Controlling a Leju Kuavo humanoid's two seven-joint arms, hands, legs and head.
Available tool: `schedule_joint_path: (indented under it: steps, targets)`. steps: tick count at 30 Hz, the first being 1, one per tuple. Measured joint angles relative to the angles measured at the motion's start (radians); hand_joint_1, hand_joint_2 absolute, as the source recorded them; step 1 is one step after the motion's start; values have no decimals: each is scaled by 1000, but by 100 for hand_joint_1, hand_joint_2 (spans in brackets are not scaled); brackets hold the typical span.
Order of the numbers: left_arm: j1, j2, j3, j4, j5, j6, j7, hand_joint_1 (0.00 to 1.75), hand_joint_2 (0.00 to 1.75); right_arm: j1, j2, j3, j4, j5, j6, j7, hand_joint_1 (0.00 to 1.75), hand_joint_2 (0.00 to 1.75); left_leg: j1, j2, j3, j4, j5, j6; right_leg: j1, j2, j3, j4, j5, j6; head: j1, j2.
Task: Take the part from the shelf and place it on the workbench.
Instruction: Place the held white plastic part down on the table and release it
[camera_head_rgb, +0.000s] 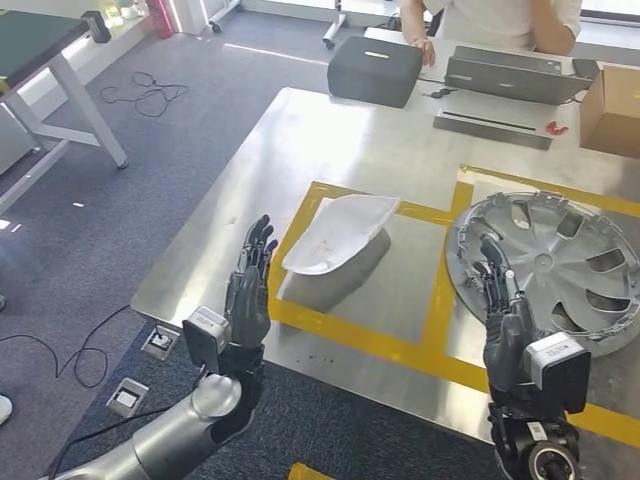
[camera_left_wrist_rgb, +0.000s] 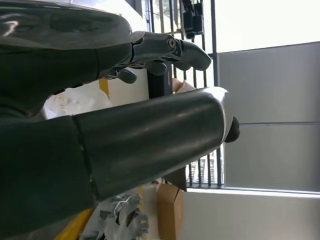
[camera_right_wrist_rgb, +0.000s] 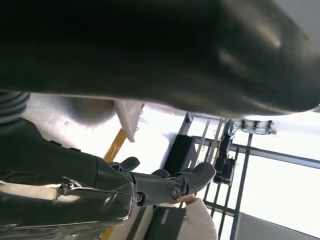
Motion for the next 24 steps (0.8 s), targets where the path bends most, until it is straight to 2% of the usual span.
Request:
schedule_joint_path:
  steps: [1,2,4,5,6,7,8,10,11,12,14,15,16,17,19,20,21,22,24]
  targets:
    - [0,-1,0,0,0,0,0,0,0,0,-2,1,-1,0,0,0,0,0,4,2,-2,-7,8,5,0,-1,-13,31,-28,4,3,0]
    - [-1,-3,0,0,0,0,0,0,0,0,-5,1,-2,-1,0,1,0,0,6,4,-5,-11,15,8,-1,-2,-32,83,-68,8,7,0]
    - [0,-5,0,0,0,0,0,0,0,2,-7,3,-1,-3,1,2,0,0,6,4,-17,-12,24,11,-2,-3,-75,222,-148,16,13,0]
    - [0,-5,0,0,0,0,0,0,0,3,-7,4,-1,-4,3,3,0,0,5,4,-23,-11,29,11,-3,-3,-82,266,-165,19,14,0]
    - [1,-5,0,0,0,0,0,0,0,4,-8,5,-1,-4,6,4,0,0,5,4,-29,-10,33,9,-3,-3,-72,273,-162,21,14,0]
    - [1,-5,0,0,-1,0,0,0,0,4,-9,5,-1,-4,8,5,0,0,6,4,-33,-9,37,7,-4,-4,-41,236,-141,22,14,0]
    - [2,-5,0,0,-1,1,0,0,0,4,-10,5,-1,-4,11,6,0,0,6,3,-36,-7,39,5,-6,-4,6,166,-111,22,15,0]
    - [2,-5,0,0,-2,1,0,0,0,2,-10,6,-1,-4,15,6,0,0,4,2,-43,-1,44,-1,-5,-3,96,23,-76,19,16,0]
    - [2,-5,0,0,-3,1,0,0,0,1,-10,6,-2,-4,16,6,0,0,3,2,-47,2,48,-7,-4,-2,120,-17,-71,15,16,0]
    - [2,-5,0,0,-3,2,0,0,0,0,-10,6,-2,-3,16,6,0,0,2,1,-52,3,53,-13,-1,-1,127,-33,-73,10,16,0]
    - [2,-4,0,0,-4,2,0,0,0,-1,-10,7,-2,-3,16,6,0,0,2,0,-57,7,59,-25,-2,-1,121,-37,-64,-3,16,0]
    - [2,-3,0,0,-4,2,0,0,0,-2,-11,7,-2,-3,16,6,0,0,2,-1,-64,18,47,-30,-4,-2,116,-39,-58,-11,16,0]
    - [2,-3,0,0,-4,3,1,0,0,-3,-11,7,-2,-3,16,6,0,0,3,-2,-78,49,20,-35,-6,-4,110,-41,-51,-21,14,0]
    - [2,-2,0,0,-4,3,1,0,0,-4,-11,7,-2,-2,16,6,0,0,5,-2,-99,100,-21,-40,-7,-6,101,-43,-43,-29,11,0]
    - [4,-1,0,0,-5,3,1,0,0,-4,-11,7,-2,-2,15,7,0,0,9,-3,-151,240,-105,-47,-4,-7,79,-42,-28,-36,3,0]
    - [5,0,0,0,-5,3,2,0,0,-4,-11,8,-2,-2,14,8,0,0,11,-3,-166,292,-125,-49,-3,-8,68,-41,-21,-37,2,0]
    - [5,0,0,0,-5,3,3,0,0,-4,-11,8,-2,-2,12,8,0,0,11,-3,-165,312,-125,-49,-1,-8,58,-40,-14,-37,0,0]
    - [5,1,0,0,-5,4,4,0,0,-4,-11,8,-2,-3,10,9,0,0,11,-3,-143,292,-105,-46,0,-8,48,-39,-7,-37,-1,0]
    - [4,1,0,-1,-5,7,7,0,0,-4,-11,8,-2,-3,7,9,0,0,9,-3,-51,154,-49,-35,2,-7,33,-38,6,-34,-3,0]
